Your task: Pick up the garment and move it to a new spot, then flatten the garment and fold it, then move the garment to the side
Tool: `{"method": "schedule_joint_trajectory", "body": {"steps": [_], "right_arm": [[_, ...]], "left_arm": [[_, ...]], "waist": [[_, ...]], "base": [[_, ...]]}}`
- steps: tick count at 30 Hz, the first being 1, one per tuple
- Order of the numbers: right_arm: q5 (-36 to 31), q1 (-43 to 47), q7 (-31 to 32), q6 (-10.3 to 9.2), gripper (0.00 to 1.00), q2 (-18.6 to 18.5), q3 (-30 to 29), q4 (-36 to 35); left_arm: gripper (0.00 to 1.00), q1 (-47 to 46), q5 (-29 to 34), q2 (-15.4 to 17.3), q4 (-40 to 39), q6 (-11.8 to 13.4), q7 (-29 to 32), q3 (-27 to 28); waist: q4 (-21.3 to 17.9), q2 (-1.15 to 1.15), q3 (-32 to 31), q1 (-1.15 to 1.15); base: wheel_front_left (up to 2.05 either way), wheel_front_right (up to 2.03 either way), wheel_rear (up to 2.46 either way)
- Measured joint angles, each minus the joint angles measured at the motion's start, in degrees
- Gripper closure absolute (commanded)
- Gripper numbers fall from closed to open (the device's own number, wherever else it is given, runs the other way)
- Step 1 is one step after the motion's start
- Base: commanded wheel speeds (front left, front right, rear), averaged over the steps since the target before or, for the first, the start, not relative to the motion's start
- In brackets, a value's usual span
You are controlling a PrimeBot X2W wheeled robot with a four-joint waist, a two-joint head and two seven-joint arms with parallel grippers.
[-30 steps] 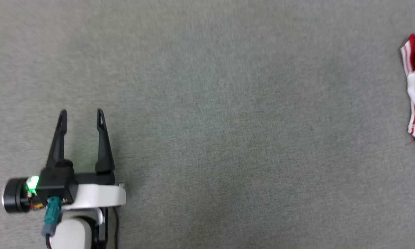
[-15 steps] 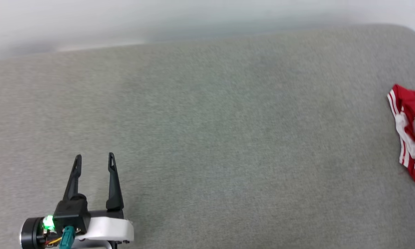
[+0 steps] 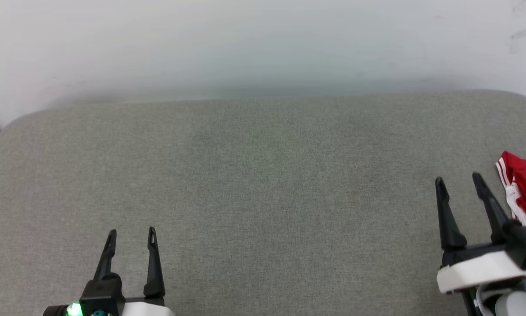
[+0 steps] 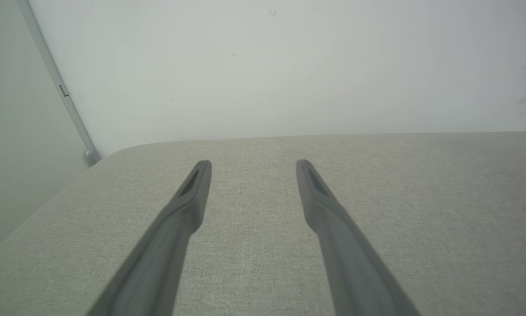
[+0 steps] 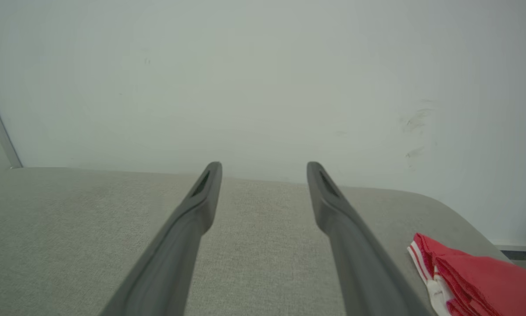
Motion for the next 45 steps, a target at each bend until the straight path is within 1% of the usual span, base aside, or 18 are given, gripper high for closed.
{"method": "schedule_joint_trajectory", "body": {"steps": [8, 13, 18, 19, 25, 45], "right_arm": [[-0.3, 8.8, 0.0, 0.00, 0.00, 2.8, -1.0, -3.7], [-0.3, 11.6, 0.0, 0.00, 0.00, 3.6, -2.0, -5.7], [-0.3, 12.6, 0.0, 0.00, 0.00, 4.0, -2.2, -6.4], [-0.4, 12.6, 0.0, 0.00, 1.00, 4.1, -2.1, -6.4], [0.4, 13.2, 0.3, 0.01, 1.00, 4.2, -1.9, -3.4], [22.5, 11.0, 5.0, 0.01, 1.00, 4.1, -1.7, -0.7]], "left_arm": [[0.00, 2.0, -0.7, -0.2, 0.5, -1.7, 0.0, -0.3], [0.00, 2.5, -1.2, -0.3, 0.8, -2.5, 0.0, -0.2], [0.00, 2.5, -1.3, -0.4, 1.3, -3.0, 0.0, 0.1], [1.00, 2.5, -1.6, -0.4, 1.3, -3.3, 0.0, 0.2], [1.00, 3.2, -2.2, -0.6, 4.4, -3.3, 0.3, 0.0], [1.00, 0.1, -24.9, -0.5, 7.2, -5.7, 5.3, 1.5]], "waist": [[0.3, 0.00, -2.7, 0.00], [0.5, 0.00, -3.2, 0.00], [0.5, 0.00, -3.4, 0.00], [0.5, 0.00, -3.4, 0.01], [0.5, 0.00, -3.4, 0.00], [0.5, 0.00, -3.3, 0.01]], "base": [[0.00, 0.00, 0.00], [0.00, 0.00, 0.00], [0.00, 0.00, 0.00], [0.00, 0.00, 0.00], [0.00, 0.00, 0.00], [0.00, 0.00, 0.00]]}}
